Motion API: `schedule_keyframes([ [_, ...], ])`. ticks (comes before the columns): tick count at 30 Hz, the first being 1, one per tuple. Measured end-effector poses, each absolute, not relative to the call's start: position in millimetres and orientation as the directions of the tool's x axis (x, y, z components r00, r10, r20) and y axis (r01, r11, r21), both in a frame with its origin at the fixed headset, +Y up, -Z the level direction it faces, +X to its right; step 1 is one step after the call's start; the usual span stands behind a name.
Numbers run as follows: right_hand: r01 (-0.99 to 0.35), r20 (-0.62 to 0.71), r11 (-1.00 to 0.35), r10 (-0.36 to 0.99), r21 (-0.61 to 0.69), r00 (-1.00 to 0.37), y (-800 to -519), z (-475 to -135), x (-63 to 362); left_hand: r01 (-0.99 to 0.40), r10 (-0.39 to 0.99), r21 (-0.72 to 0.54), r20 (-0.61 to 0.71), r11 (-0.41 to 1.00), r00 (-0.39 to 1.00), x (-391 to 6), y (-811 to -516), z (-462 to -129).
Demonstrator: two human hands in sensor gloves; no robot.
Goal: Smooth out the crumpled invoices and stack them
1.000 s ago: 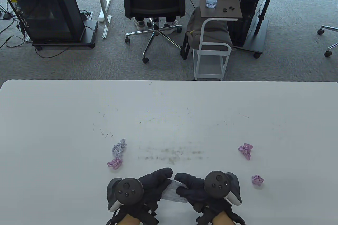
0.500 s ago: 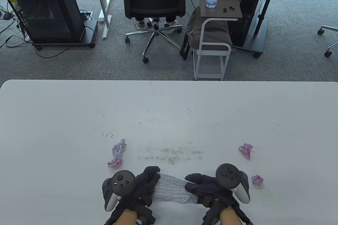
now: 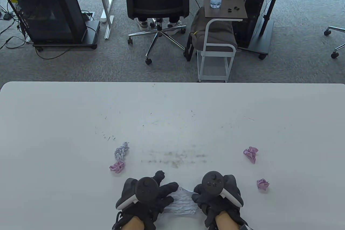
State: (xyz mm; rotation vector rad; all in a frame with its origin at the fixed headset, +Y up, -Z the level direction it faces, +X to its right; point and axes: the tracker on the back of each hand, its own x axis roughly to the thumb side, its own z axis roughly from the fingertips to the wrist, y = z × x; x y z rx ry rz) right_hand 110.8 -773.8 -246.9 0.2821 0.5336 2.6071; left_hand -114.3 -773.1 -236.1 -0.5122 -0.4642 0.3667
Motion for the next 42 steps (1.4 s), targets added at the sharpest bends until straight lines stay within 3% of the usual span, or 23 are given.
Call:
schedule_keyframes([
  [4,-0.370,0.125,-0.838,0.450,0.400,-0.884,-773.1,-245.8,108.6,0.051,0.205,-0.619,0.335,0.784,0.920,-102.1,-786.8,-233.3],
  [8,-0.359,0.109,-0.853,0.426,0.379,-0.898,-772.1,-247.0,111.1,-0.030,0.259,-0.691,0.230,0.723,0.938,-106.1,-791.2,-233.7],
  [14,-0.389,0.035,-0.848,0.429,0.359,-0.903,-769.5,-247.4,125.7,-0.031,0.218,-0.683,0.189,0.730,0.957,-111.8,-790.5,-235.2],
  [22,-0.298,-0.042,-0.910,0.299,0.290,-0.953,-767.6,-247.9,144.8,-0.055,0.232,-0.705,0.158,0.707,0.960,-117.2,-791.1,-235.9],
  [25,-0.432,-0.105,-0.878,0.419,0.208,-0.902,-766.5,-247.1,159.3,-0.074,0.260,-0.713,0.156,0.697,0.953,-120.0,-792.2,-236.2],
  [28,-0.511,-0.001,-0.843,0.518,0.168,-0.855,-756.4,-246.2,158.8,-0.078,0.264,-0.720,0.149,0.689,0.953,-120.1,-792.3,-236.6],
  [32,-0.457,0.294,-0.879,0.475,0.132,-0.829,-735.8,-240.6,127.0,-0.081,0.268,-0.720,0.149,0.689,0.952,-120.6,-792.5,-236.7],
  [35,-0.322,0.527,-0.905,0.423,0.277,-0.737,-733.3,-227.4,82.2,-0.081,0.268,-0.721,0.149,0.688,0.952,-120.7,-792.7,-236.7],
  [37,-0.198,0.612,-0.914,0.387,0.355,-0.690,-738.5,-218.4,57.1,-0.081,0.268,-0.721,0.148,0.688,0.952,-120.8,-792.8,-236.6],
  [42,0.106,0.679,-0.881,0.273,0.461,-0.682,-761.2,-206.5,23.3,-0.081,0.267,-0.722,0.146,0.687,0.953,-121.0,-793.1,-236.4],
])
